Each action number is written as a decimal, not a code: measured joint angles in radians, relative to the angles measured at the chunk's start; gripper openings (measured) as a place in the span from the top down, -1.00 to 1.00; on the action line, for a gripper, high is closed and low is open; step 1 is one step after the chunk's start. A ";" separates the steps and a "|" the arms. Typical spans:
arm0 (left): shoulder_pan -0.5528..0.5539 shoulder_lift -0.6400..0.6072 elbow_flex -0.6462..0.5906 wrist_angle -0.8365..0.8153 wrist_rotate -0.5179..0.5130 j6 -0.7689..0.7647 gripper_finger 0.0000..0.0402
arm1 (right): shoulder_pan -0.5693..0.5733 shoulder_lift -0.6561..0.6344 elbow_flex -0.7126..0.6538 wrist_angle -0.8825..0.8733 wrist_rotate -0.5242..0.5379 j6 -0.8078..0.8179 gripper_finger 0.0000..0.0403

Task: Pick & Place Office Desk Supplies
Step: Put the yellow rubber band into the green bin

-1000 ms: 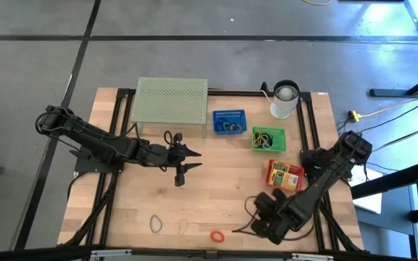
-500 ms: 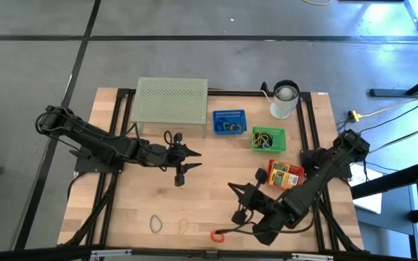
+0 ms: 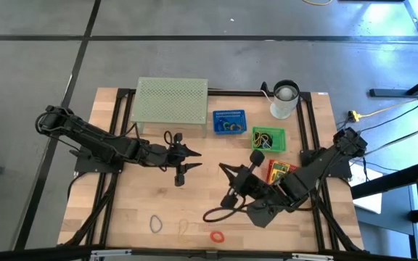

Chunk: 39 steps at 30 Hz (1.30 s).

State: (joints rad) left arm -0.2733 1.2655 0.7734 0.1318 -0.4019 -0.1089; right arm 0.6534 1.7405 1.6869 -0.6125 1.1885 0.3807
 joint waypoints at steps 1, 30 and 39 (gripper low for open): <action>0.000 0.000 0.000 0.000 0.000 0.000 0.28 | -0.003 0.000 0.003 0.000 0.000 -0.008 0.97; -0.001 0.000 0.000 -0.005 0.003 -0.039 0.29 | -0.306 -0.029 -0.131 -0.958 -0.317 0.730 0.99; -0.014 0.000 0.000 -0.016 0.003 -0.053 0.28 | -0.450 -0.166 -0.368 -0.955 -0.404 0.765 0.99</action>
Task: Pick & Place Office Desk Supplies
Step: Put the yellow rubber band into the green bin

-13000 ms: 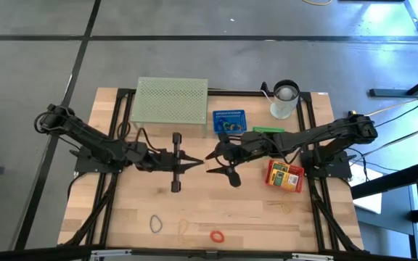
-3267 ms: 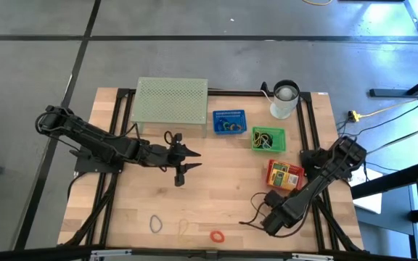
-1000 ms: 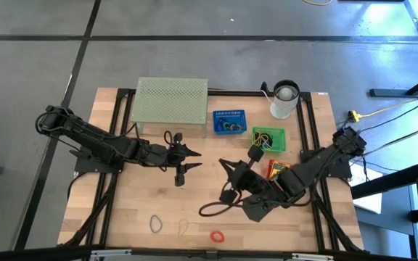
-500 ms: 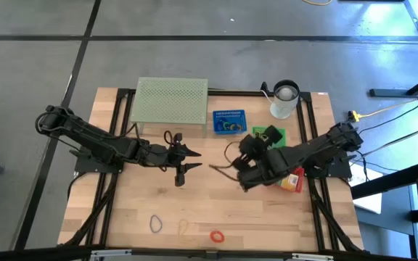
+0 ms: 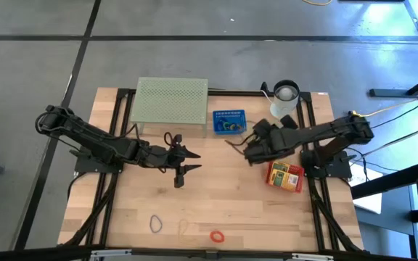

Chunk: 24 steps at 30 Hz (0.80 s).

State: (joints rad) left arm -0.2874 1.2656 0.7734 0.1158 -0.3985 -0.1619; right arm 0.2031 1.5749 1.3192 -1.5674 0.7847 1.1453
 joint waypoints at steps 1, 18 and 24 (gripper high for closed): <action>0.000 0.000 0.000 0.000 0.000 0.000 0.29 | -0.010 -0.016 -0.023 0.004 -0.001 0.009 0.99; 0.000 0.000 0.000 0.000 -0.002 0.000 0.29 | -0.114 -0.126 -0.389 0.325 -0.039 0.048 0.94; 0.000 0.000 0.000 0.000 -0.003 0.000 0.29 | -0.116 -0.126 -0.426 0.401 -0.044 0.021 0.94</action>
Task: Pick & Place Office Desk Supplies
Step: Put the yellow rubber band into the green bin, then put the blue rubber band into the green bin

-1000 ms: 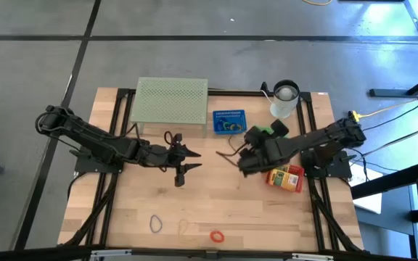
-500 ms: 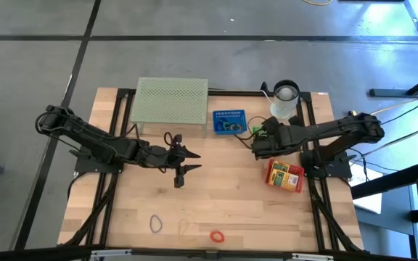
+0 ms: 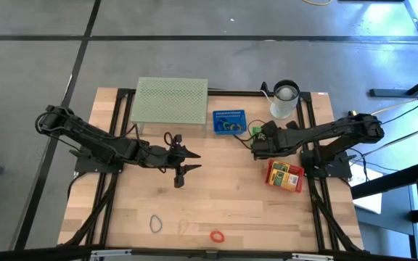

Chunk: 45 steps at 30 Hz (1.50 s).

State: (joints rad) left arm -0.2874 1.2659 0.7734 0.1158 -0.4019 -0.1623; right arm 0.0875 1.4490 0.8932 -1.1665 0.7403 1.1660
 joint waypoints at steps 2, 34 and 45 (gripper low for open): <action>0.000 0.000 0.000 0.000 0.000 0.000 0.28 | 0.000 0.000 0.000 0.011 0.000 0.000 0.92; -0.412 0.030 0.000 -0.407 0.303 -0.421 0.08 | 0.292 0.000 0.204 0.379 -0.115 -0.245 0.10; -0.595 0.238 0.000 -0.406 0.253 -0.353 0.08 | 0.361 0.000 0.204 0.445 -0.022 -0.235 0.17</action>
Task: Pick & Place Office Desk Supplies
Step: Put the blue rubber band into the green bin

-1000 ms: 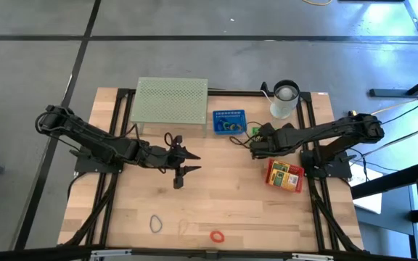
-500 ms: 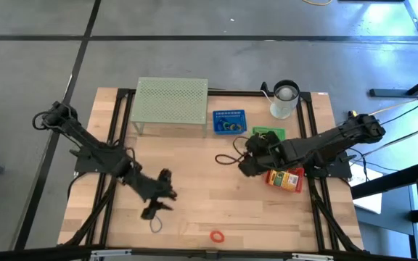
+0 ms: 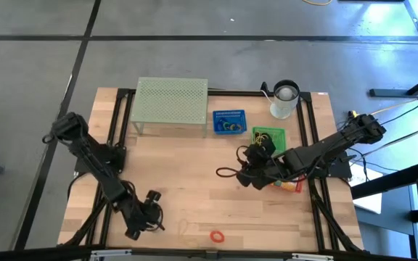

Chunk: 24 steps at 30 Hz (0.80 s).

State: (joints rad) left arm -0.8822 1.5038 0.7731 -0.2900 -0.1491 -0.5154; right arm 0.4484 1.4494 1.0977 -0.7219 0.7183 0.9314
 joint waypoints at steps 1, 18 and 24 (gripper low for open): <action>-0.004 0.017 0.000 0.000 -0.021 0.020 0.08 | 0.000 0.000 0.000 0.000 0.000 0.000 0.17; -0.022 0.191 0.006 -0.003 -0.057 0.067 0.25 | 0.000 0.000 0.000 0.004 0.034 0.003 0.18; -0.019 0.194 0.007 -0.019 -0.057 0.049 0.71 | 0.000 0.001 0.000 0.004 0.035 0.003 0.18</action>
State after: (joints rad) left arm -0.9016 1.6978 0.7801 -0.3090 -0.2060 -0.4661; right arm 0.4480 1.4502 1.0977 -0.7181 0.7528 0.9340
